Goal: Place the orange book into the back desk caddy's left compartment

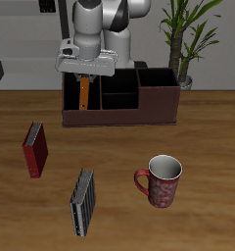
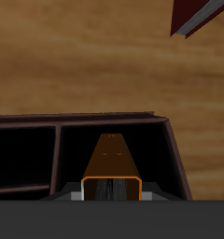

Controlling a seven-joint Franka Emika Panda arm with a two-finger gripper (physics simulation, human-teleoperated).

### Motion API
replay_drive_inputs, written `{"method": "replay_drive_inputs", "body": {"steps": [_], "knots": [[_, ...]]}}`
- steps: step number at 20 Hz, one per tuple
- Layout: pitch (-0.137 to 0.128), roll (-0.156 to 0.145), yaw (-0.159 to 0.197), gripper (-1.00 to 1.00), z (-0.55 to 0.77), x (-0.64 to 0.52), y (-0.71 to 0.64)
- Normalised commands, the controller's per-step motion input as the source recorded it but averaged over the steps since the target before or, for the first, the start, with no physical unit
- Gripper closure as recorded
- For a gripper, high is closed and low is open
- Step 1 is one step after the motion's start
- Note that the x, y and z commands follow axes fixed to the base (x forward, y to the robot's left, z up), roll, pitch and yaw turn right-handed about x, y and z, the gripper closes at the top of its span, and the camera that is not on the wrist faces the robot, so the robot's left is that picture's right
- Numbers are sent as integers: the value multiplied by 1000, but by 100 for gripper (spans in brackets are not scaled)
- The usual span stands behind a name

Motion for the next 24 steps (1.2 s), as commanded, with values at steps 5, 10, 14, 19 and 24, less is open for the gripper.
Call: {"method": "replay_drive_inputs", "body": {"steps": [5, 10, 14, 19, 24], "knots": [[36, 0, 3, 100, -214, 87, -5], [38, -5, -14, 100, -200, 120, -36], [49, 11, -18, 100, -144, 87, -1], [4, -8, -14, -100, 19, 29, -46], [9, -10, -17, -100, 12, 64, -89]]}}
